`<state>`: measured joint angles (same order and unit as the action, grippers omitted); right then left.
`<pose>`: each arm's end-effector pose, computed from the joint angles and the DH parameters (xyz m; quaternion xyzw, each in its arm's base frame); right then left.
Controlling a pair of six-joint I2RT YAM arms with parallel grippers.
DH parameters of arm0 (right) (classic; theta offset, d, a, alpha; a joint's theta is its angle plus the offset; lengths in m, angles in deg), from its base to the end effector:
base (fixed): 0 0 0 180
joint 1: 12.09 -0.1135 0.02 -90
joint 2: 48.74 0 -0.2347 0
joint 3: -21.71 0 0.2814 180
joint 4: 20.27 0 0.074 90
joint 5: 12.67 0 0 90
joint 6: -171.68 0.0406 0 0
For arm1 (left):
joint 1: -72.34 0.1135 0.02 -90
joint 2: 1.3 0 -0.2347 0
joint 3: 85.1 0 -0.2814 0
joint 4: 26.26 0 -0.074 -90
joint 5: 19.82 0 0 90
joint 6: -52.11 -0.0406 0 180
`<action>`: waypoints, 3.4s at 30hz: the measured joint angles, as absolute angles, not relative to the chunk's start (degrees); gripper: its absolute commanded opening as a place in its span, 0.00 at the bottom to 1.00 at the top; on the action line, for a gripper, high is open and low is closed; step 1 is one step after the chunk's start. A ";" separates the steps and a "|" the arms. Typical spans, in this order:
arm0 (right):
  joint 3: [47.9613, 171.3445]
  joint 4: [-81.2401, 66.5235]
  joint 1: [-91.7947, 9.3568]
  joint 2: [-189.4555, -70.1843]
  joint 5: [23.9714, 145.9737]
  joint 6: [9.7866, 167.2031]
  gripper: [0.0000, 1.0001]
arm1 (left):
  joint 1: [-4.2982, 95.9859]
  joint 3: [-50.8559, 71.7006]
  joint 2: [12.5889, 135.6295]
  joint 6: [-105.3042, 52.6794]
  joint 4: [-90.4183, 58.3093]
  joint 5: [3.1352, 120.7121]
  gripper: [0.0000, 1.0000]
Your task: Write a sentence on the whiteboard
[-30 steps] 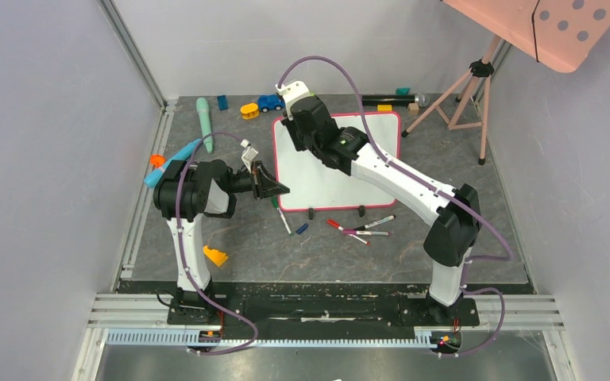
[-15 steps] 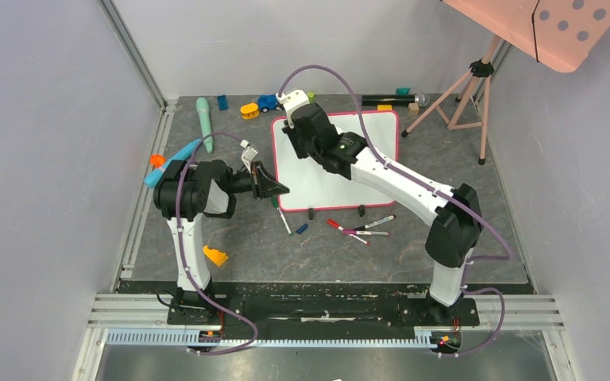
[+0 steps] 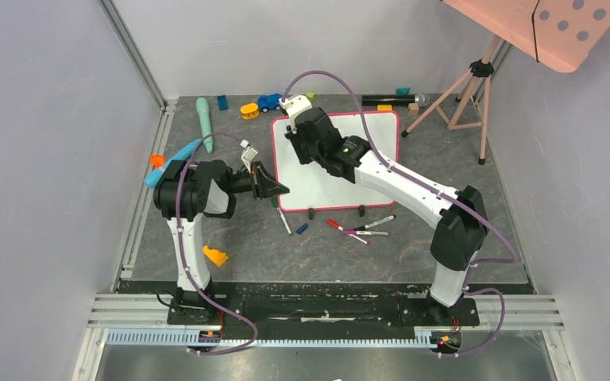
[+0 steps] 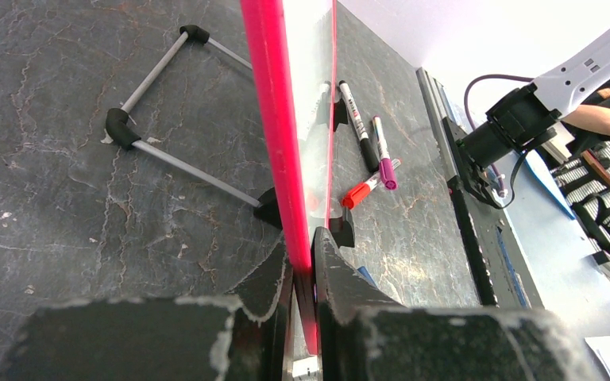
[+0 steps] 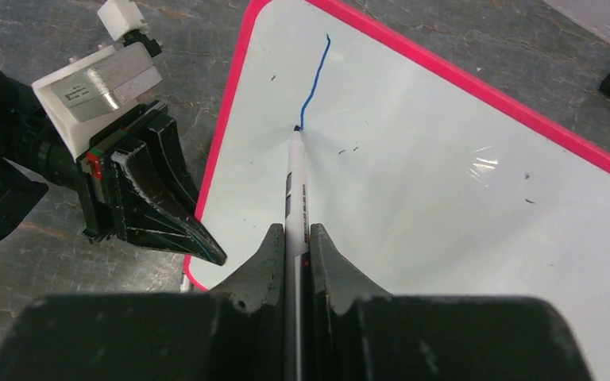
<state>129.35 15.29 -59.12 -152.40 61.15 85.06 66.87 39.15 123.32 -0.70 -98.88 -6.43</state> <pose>0.3166 0.3233 0.3019 -0.2575 0.8277 0.0946 0.4895 0.3327 -0.0715 0.0496 0.2886 0.6396 -0.6030 0.3794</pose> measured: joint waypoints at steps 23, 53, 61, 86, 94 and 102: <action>134.94 15.29 -57.43 -151.43 61.12 85.10 0.00 | 66.87 39.13 123.32 -0.72 -98.99 -6.61 0.02; 135.47 15.99 -57.06 -153.82 59.88 85.10 0.00 | 66.87 39.13 123.32 -0.70 -98.96 -6.61 0.02; 135.36 16.62 -57.06 -153.82 60.27 85.12 0.00 | 66.87 39.13 123.32 -0.70 -98.96 -6.57 0.02; 132.78 16.45 -56.93 -153.79 63.92 85.54 0.00 | 66.87 39.13 123.32 -0.68 -98.88 -6.39 0.02; 129.06 16.12 -57.35 -152.57 63.97 86.17 0.00 | 66.98 39.13 123.52 -0.64 -98.48 -6.19 0.02; 128.34 16.14 -57.17 -151.70 64.60 86.35 0.00 | 66.98 39.09 123.52 -0.66 -98.53 -6.41 0.02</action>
